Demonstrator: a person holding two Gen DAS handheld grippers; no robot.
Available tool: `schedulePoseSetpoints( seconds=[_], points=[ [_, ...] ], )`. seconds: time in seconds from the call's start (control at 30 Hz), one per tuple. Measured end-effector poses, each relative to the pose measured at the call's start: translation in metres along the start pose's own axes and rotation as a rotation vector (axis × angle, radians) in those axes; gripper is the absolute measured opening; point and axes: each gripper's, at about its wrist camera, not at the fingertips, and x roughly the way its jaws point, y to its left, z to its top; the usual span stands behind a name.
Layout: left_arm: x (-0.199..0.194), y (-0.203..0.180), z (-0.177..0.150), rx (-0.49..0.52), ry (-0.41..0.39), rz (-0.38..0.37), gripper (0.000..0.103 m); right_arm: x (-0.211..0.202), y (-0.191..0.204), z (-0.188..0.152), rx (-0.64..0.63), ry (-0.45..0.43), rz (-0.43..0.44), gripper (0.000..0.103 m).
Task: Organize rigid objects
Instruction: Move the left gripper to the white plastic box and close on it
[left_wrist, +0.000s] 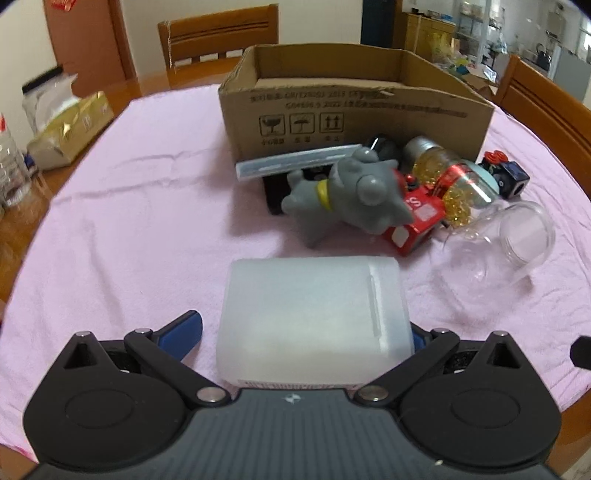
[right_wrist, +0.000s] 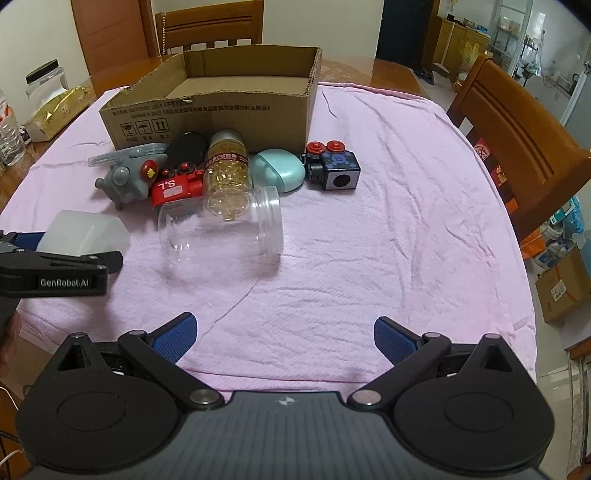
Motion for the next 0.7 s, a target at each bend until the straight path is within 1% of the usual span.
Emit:
schedulePoseSetpoints(
  seconds=[0.13, 0.23, 0.4, 0.53, 0.63, 0.7],
  points=[
    [0.001, 0.000, -0.001, -0.015, -0.012, 0.007, 0.103, 0.000, -0.006, -0.005, -0.001, -0.008, -0.003, 0.103],
    [0.001, -0.002, 0.000, -0.038, -0.003, 0.022, 0.103, 0.003, -0.013, -0.011, -0.002, -0.015, 0.004, 0.103],
    [-0.003, -0.002, -0.006, -0.052, -0.021, 0.033, 0.103, 0.014, -0.018, -0.014, -0.004, -0.017, 0.036, 0.103],
    [-0.004, -0.003, -0.005, -0.056, 0.001, 0.040, 0.102, 0.026, -0.011, -0.009, -0.013, -0.024, 0.054, 0.103],
    [-0.006, -0.006, -0.003, -0.014, 0.003, 0.045, 0.102, 0.035, -0.001, -0.005, -0.045, -0.018, 0.053, 0.103],
    [-0.008, -0.007, -0.002, 0.016, 0.000, 0.027, 0.102, 0.041, 0.006, -0.004, -0.066, 0.001, 0.048, 0.103]
  ],
)
